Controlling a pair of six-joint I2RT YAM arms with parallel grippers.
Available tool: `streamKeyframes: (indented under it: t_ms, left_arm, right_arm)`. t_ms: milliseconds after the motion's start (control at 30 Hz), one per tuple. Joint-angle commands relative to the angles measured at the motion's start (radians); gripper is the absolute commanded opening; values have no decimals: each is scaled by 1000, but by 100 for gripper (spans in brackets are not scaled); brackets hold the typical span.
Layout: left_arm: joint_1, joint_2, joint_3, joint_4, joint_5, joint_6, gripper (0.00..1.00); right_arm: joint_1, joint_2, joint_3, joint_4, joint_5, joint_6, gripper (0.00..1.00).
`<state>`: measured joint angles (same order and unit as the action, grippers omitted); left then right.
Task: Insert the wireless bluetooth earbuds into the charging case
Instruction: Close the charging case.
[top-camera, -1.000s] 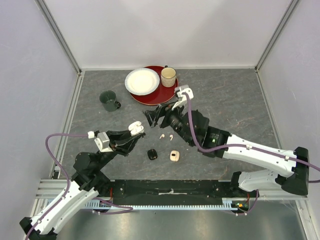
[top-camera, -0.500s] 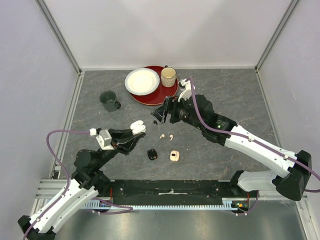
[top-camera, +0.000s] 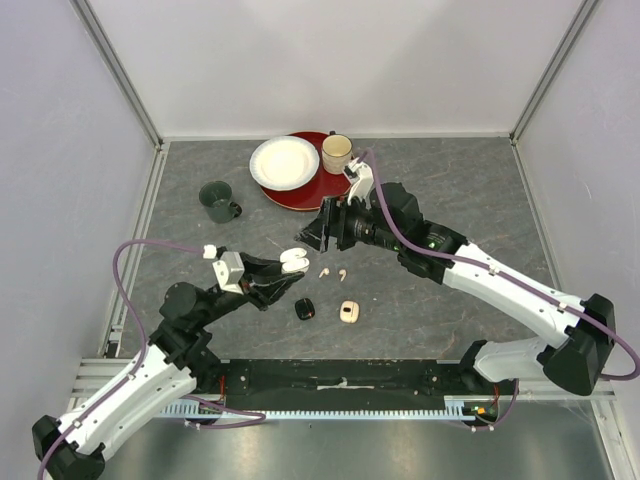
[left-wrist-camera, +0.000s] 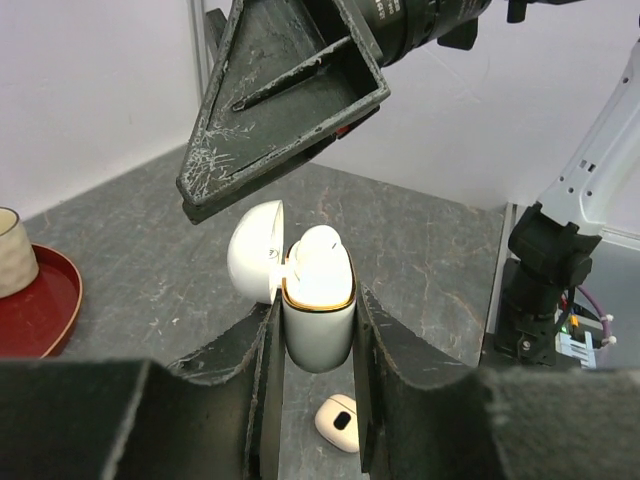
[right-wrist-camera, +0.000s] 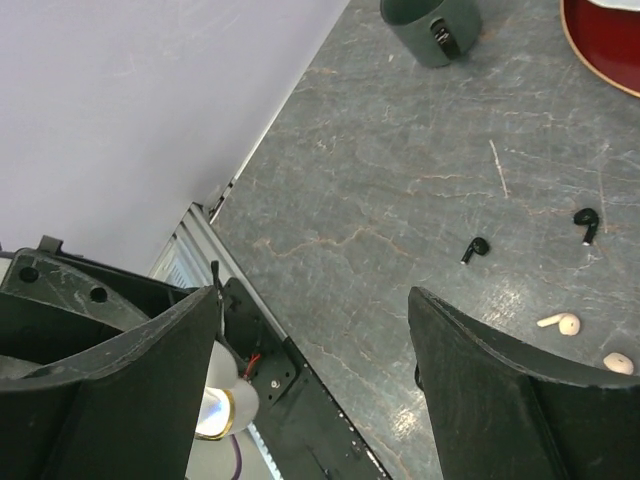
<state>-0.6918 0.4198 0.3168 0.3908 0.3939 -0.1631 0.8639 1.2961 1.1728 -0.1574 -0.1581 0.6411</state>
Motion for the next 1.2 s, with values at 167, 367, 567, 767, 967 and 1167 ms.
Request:
streamKeyframes:
  t_ms: [167, 367, 567, 767, 967, 1167]
  left_arm:
    - [1, 79, 57, 63, 85, -44, 2]
    - [0, 100, 56, 83, 88, -46, 2]
    - [0, 115, 50, 103, 59, -46, 2]
    - [0, 168, 73, 92, -18, -98, 2]
    - [0, 215, 94, 106, -23, -112, 2]
    - [1, 217, 96, 94, -119, -136, 2]
  right_arm:
    - [-2, 23, 10, 21, -81, 15, 83]
    - [0, 37, -16, 19, -110, 23, 83]
    - [0, 11, -65, 18, -124, 23, 84]
    - [-2, -15, -96, 6, -126, 9, 83]
    - [0, -41, -107, -1, -92, -1, 83]
    - [-2, -44, -104, -21, -77, -9, 82]
